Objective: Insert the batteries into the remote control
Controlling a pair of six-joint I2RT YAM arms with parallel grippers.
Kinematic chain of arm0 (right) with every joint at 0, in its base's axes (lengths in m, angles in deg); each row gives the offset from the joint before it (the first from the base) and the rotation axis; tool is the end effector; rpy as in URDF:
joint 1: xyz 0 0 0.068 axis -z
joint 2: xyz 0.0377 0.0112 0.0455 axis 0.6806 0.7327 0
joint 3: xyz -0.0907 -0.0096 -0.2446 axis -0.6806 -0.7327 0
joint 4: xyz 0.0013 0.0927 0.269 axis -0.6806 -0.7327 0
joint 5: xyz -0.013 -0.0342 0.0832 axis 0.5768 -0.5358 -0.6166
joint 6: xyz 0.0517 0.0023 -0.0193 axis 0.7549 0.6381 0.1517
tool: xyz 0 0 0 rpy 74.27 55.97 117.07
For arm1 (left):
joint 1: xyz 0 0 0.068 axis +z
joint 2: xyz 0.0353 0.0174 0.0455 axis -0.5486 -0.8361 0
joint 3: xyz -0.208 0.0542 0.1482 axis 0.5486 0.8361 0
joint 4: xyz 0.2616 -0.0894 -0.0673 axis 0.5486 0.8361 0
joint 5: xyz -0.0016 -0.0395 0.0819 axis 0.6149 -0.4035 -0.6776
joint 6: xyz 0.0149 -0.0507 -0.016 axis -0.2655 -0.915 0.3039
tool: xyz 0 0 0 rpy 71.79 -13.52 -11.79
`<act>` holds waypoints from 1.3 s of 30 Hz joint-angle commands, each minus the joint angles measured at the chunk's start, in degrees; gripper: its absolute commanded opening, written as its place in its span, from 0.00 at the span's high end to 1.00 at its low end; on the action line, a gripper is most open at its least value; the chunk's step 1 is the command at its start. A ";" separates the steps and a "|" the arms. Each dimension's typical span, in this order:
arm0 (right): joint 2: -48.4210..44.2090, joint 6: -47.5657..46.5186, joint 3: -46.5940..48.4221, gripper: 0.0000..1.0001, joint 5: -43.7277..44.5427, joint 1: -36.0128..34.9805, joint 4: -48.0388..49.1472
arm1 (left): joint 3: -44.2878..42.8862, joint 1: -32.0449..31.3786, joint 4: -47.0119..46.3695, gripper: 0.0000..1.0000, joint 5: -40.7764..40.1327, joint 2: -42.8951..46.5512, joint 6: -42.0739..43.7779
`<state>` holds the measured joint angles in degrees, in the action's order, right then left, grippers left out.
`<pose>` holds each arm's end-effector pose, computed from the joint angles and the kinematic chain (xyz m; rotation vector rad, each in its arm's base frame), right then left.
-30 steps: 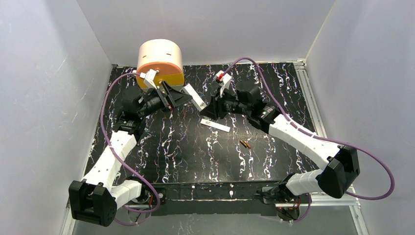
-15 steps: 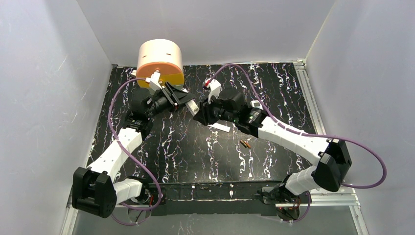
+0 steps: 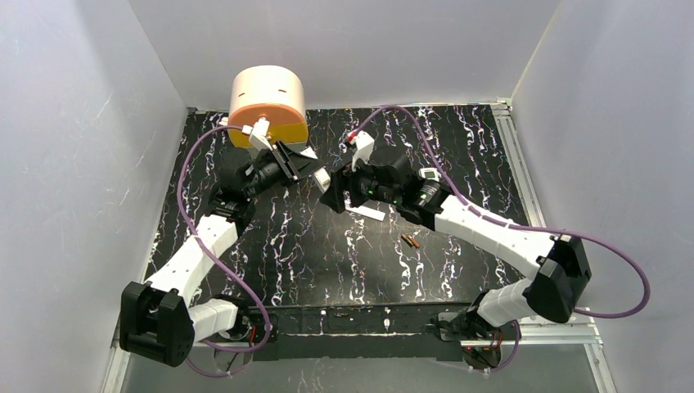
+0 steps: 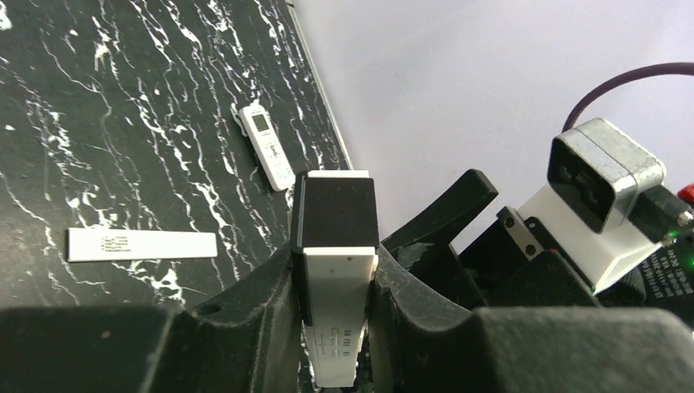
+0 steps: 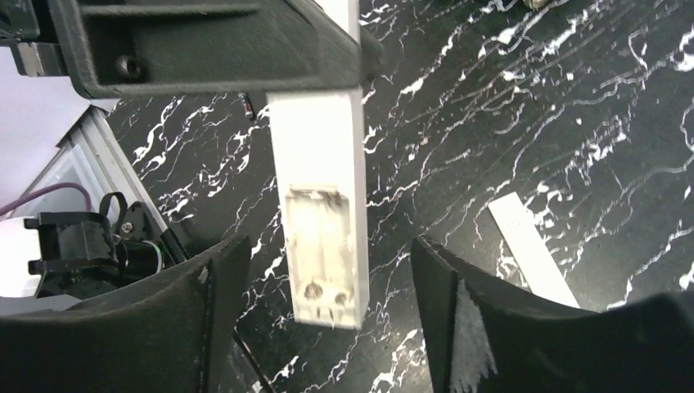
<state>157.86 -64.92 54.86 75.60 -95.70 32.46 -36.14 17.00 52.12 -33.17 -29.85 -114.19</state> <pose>0.2189 0.2921 0.3271 -0.6129 1.9050 0.8946 0.2788 -0.1024 0.3087 -0.0777 1.7290 -1.3808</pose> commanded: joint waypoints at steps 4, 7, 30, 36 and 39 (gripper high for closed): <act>-7.73 5.71 -5.30 0.19 -0.39 7.11 -0.87 | -4.23 -0.24 15.38 1.00 -8.03 2.75 13.34; -8.16 6.93 -6.38 0.22 2.71 10.36 -7.35 | -7.45 -0.25 26.86 1.00 -16.27 2.78 17.03; -2.75 -0.63 -19.75 0.72 13.20 15.52 -24.88 | -7.51 -1.21 17.41 1.00 24.98 0.69 27.53; 0.80 -3.54 -17.29 0.71 11.38 15.50 -22.69 | -7.38 -1.55 17.47 1.00 24.68 0.62 27.40; 2.80 -3.75 -17.04 0.70 10.71 15.52 -21.80 | -7.14 -1.54 17.48 1.00 23.51 1.44 27.71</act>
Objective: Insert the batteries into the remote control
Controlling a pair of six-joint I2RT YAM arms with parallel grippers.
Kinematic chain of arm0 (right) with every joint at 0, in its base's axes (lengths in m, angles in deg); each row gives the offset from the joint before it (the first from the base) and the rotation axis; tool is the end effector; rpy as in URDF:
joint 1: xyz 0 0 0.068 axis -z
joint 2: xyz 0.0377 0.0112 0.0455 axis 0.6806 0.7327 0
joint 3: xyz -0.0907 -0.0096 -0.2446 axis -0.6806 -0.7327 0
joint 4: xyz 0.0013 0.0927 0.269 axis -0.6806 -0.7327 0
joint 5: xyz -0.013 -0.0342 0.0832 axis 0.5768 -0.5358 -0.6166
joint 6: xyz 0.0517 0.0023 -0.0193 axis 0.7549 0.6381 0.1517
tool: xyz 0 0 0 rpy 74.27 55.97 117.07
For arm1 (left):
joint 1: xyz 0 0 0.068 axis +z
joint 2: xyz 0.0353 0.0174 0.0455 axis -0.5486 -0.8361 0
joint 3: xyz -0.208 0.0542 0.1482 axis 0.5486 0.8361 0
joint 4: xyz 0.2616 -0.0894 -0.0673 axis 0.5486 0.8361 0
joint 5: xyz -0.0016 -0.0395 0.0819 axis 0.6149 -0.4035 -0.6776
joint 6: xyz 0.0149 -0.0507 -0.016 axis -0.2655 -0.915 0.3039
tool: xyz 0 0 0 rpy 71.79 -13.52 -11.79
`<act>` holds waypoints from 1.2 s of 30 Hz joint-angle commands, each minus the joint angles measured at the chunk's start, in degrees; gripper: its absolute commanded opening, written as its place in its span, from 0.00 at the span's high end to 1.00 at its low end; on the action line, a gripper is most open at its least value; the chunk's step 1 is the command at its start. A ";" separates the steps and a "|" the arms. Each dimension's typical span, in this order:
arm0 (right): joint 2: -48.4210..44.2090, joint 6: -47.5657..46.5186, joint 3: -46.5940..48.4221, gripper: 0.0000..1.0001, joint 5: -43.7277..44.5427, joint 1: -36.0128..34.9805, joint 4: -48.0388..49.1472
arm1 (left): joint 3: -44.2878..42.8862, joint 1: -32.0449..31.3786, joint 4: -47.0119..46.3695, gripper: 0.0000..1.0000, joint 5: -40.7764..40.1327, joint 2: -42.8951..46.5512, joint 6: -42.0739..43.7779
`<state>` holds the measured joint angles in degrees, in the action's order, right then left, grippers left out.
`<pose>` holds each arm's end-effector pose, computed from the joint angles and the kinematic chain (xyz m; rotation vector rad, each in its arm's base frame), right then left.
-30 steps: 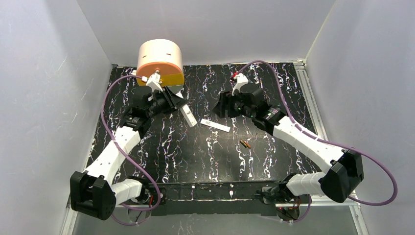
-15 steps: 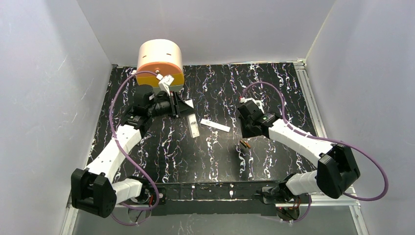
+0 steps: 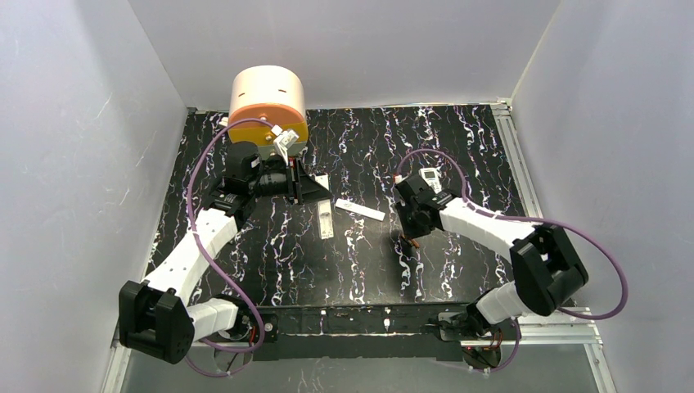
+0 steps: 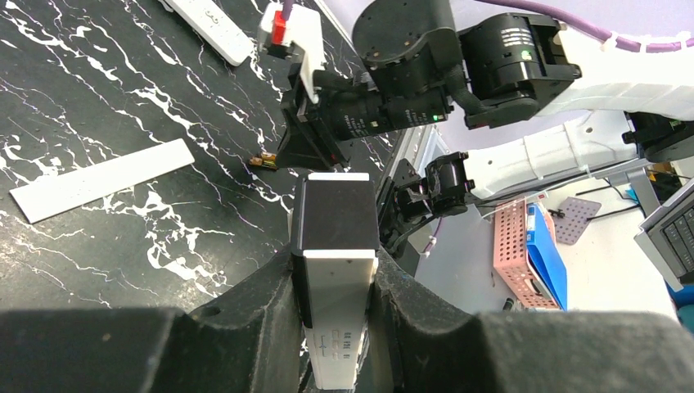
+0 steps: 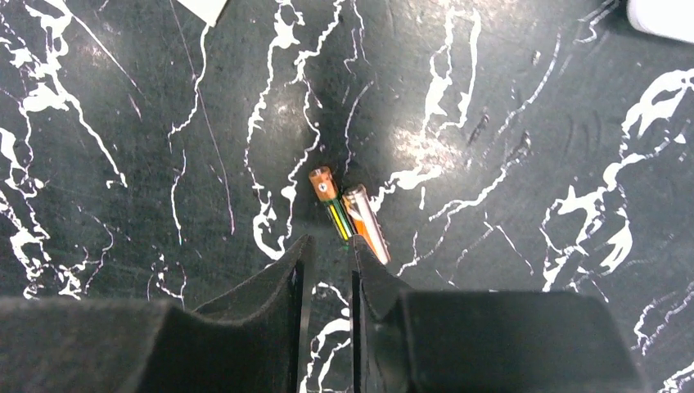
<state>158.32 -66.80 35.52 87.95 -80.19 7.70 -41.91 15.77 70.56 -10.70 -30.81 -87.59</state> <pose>0.2384 0.1742 0.1703 -0.4039 2.6225 0.1054 0.2675 -0.1166 0.3106 0.5757 1.8269 -1.3985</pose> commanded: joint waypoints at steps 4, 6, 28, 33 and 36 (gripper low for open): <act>3.65 -1.84 1.69 0.70 -2.42 0.03 5.35 | -1.25 -0.34 -0.71 1.00 0.64 3.06 1.58; 4.07 -1.94 1.87 0.69 -2.55 -0.04 5.77 | -1.25 -0.32 -0.61 1.00 0.65 3.06 1.66; 7.97 -2.99 0.80 0.68 -0.99 -0.93 6.98 | -1.73 -0.34 -0.42 1.00 0.44 2.78 2.09; 8.46 -3.34 1.10 0.68 1.24 -2.67 6.01 | -1.60 -0.35 -0.42 1.00 0.02 2.80 2.11; 9.15 -2.97 1.78 0.71 2.39 -3.06 4.82 | -1.47 -0.35 -0.38 1.00 -1.17 2.71 2.06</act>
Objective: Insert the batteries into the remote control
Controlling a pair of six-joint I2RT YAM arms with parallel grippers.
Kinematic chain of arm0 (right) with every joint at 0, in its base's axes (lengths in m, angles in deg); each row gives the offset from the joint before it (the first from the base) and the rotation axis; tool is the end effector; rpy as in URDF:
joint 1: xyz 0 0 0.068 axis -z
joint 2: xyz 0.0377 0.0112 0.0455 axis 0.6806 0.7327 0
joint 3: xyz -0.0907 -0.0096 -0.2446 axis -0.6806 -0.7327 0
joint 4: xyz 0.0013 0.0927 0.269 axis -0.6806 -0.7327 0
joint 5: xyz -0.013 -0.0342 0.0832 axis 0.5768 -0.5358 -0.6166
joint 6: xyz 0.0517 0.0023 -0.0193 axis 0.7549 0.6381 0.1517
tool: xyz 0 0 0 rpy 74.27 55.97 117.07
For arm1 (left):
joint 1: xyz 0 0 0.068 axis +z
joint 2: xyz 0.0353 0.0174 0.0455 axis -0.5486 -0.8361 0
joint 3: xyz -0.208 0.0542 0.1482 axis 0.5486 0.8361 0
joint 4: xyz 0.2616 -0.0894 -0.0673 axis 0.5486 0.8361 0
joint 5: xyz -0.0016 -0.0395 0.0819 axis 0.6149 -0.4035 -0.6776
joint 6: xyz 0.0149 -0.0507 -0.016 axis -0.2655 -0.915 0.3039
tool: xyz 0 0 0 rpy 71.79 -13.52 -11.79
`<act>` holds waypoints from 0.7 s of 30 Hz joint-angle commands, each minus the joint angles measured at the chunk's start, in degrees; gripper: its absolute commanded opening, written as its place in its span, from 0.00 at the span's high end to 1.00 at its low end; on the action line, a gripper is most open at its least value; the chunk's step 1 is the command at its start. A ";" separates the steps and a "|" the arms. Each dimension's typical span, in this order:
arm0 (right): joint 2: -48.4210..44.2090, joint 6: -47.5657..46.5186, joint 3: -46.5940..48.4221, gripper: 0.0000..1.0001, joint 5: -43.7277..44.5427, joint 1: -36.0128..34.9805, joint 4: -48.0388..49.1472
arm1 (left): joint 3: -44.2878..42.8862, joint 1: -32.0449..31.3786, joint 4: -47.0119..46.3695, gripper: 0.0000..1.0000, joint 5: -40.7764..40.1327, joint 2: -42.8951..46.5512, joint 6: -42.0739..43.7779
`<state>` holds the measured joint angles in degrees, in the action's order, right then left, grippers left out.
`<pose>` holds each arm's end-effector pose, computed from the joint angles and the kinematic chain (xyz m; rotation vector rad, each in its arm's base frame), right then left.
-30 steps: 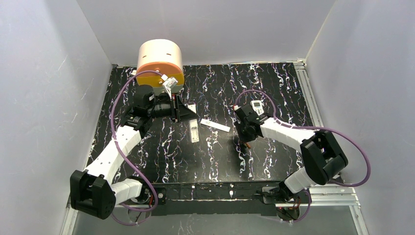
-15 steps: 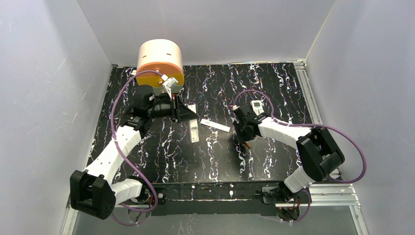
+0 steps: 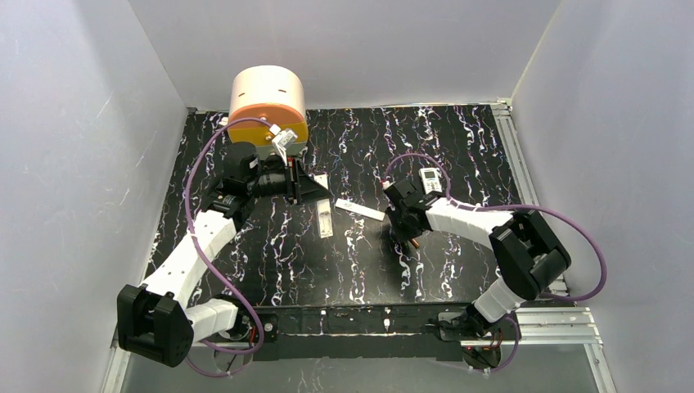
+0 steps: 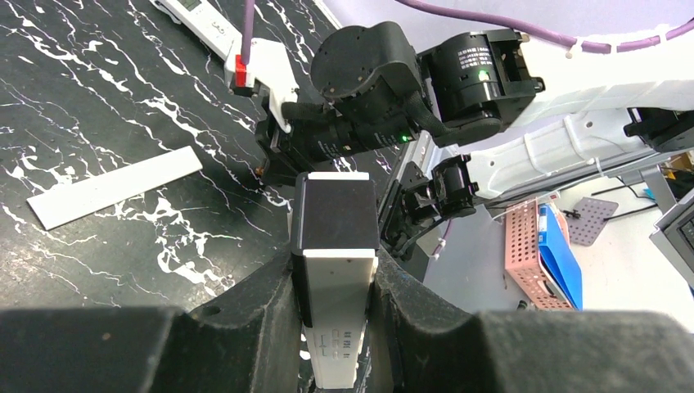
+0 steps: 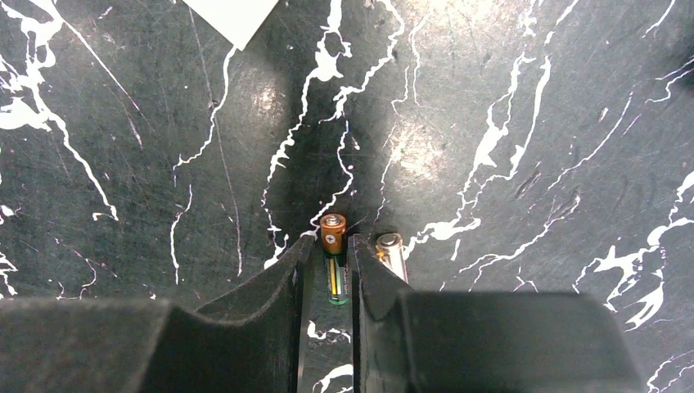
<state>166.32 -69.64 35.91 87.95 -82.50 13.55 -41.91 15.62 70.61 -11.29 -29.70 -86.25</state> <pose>0.2445 0.1947 0.1376 -0.5300 2.6280 0.0836 0.2639 -0.1160 0.3157 0.5968 1.7977 -1.3714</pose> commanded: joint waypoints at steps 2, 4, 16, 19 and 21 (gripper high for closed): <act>1.83 0.11 1.69 0.72 3.29 -0.97 -1.54 | -1.27 -0.17 -0.47 1.00 -2.05 1.68 0.76; 2.58 0.48 1.93 0.73 4.64 -1.50 -1.86 | -1.09 -0.17 -0.47 1.00 -3.66 1.73 0.77; -0.88 5.62 4.74 0.94 5.26 -3.35 -0.52 | -0.24 -0.17 -2.55 1.00 -8.67 1.68 -1.62; -5.92 8.51 6.51 0.96 3.06 -3.35 1.36 | 1.72 -0.19 -7.40 1.00 -10.03 1.56 -6.43; -9.00 11.28 7.86 0.96 1.82 -3.34 2.53 | 3.01 -0.34 -9.81 1.00 -12.41 0.88 -10.58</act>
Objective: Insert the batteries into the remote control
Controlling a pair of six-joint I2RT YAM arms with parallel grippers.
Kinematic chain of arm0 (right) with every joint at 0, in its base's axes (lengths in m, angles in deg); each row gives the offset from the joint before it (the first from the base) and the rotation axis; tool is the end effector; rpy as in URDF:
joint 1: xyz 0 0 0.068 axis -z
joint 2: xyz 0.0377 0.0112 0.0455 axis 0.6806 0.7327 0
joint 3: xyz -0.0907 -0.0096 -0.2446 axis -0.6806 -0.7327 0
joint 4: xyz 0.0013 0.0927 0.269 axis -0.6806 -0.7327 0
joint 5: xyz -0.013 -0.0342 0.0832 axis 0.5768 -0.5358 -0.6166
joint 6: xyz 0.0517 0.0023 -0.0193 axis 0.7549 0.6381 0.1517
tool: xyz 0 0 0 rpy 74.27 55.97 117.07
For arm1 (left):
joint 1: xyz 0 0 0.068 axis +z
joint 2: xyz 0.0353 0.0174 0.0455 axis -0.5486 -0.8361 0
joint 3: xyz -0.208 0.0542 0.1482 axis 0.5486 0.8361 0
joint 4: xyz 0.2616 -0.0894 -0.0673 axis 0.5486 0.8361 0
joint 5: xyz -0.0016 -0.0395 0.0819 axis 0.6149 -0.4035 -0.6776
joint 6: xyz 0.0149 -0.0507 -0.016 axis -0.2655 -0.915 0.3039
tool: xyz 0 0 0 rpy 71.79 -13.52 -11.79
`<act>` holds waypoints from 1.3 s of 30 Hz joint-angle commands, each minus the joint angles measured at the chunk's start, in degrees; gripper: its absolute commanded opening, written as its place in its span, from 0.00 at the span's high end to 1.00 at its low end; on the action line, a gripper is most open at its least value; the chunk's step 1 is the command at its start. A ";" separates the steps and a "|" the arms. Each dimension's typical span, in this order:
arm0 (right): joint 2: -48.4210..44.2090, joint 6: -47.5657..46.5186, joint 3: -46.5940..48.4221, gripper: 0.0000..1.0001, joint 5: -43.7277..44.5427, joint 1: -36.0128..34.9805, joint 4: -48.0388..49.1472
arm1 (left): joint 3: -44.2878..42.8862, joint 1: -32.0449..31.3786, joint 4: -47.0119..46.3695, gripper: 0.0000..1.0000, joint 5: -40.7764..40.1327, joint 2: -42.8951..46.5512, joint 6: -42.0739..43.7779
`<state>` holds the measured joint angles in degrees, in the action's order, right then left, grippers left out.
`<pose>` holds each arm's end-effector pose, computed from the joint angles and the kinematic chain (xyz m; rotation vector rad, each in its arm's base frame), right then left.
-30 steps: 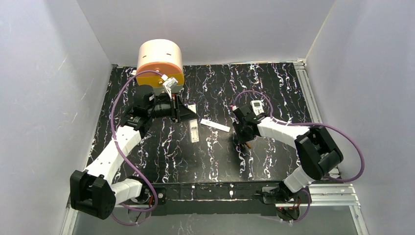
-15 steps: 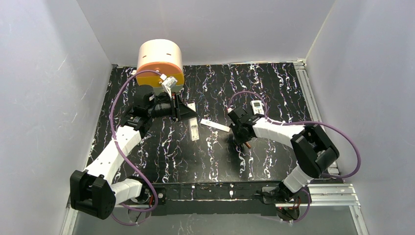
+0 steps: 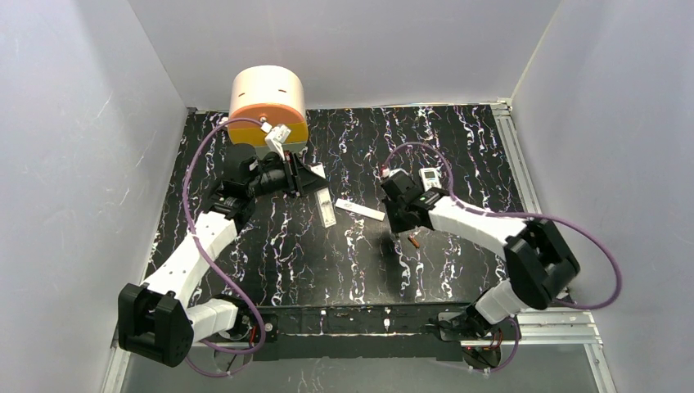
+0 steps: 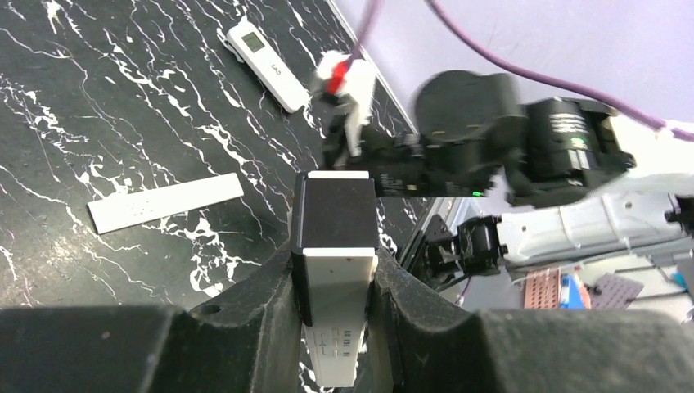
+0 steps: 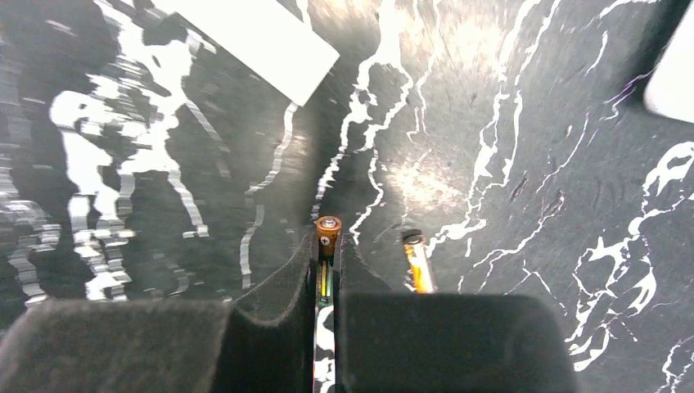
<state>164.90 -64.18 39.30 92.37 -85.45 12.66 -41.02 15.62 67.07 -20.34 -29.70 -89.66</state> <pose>0.2435 0.2118 0.1625 -0.4234 2.5556 0.0877 0.2698 -0.1139 0.3151 0.4333 1.7983 -1.2718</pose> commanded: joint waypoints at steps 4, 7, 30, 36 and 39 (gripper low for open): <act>-12.56 10.35 7.14 0.96 -5.12 -0.36 6.93 | 3.79 -1.54 -7.05 1.00 -8.25 -2.55 -17.39; -15.19 12.33 9.43 0.96 -7.13 -0.44 8.90 | 5.66 -3.96 -10.05 1.00 -10.56 -4.49 -21.35; -17.47 5.67 12.36 0.95 -8.30 -9.80 15.47 | 12.91 -5.45 -47.73 1.00 -5.27 -14.85 -41.20; -16.40 2.80 12.67 0.95 -7.40 -9.81 15.03 | 13.01 -5.46 -47.73 1.00 -4.91 -14.95 -41.28; -15.82 2.02 12.43 0.95 -7.54 -9.94 14.97 | 12.77 -5.45 -47.73 1.00 -5.08 -14.64 -41.41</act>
<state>148.57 -59.43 50.40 83.51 -95.16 26.25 -27.44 10.18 21.63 -26.42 -45.55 -130.91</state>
